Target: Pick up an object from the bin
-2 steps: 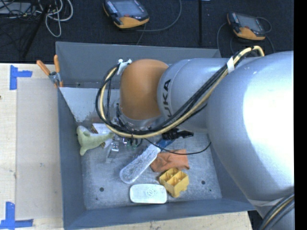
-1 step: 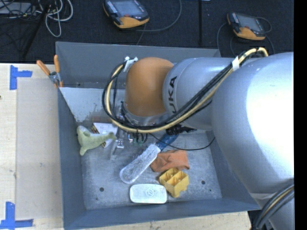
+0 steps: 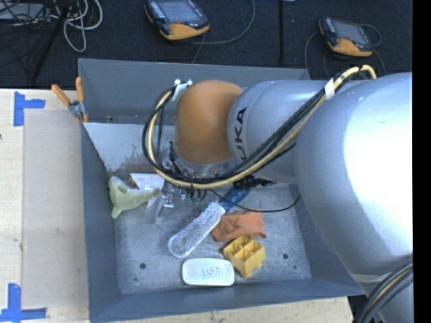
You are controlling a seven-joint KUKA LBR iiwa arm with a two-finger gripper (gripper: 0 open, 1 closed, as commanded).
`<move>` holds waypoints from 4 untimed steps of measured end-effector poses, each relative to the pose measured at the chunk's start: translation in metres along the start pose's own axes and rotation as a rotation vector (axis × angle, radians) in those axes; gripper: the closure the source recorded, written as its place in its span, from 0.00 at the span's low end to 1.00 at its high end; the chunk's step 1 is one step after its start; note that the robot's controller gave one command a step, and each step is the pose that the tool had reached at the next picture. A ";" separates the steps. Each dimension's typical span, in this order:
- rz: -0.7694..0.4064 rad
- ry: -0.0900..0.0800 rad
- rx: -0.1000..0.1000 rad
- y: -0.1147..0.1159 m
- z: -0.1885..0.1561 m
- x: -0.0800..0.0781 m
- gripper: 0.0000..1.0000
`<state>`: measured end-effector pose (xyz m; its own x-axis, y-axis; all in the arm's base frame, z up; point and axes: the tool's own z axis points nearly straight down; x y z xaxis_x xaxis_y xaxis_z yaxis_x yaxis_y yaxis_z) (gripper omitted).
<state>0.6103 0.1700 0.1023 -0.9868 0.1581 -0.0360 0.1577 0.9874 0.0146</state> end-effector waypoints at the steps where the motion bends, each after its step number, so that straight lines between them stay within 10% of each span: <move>1: -0.003 -0.021 -0.009 -0.005 0.004 -0.012 0.00; 3: -0.036 0.036 0.014 -0.011 0.012 -0.003 0.00; 4: -0.174 0.031 0.006 -0.005 0.025 -0.016 1.00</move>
Offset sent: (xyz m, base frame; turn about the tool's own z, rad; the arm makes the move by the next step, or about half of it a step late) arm 0.0067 -0.0287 -0.0323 -0.0698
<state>0.6262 0.1625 0.0774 -0.9999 -0.0153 -0.0067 -0.0153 0.9999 0.0049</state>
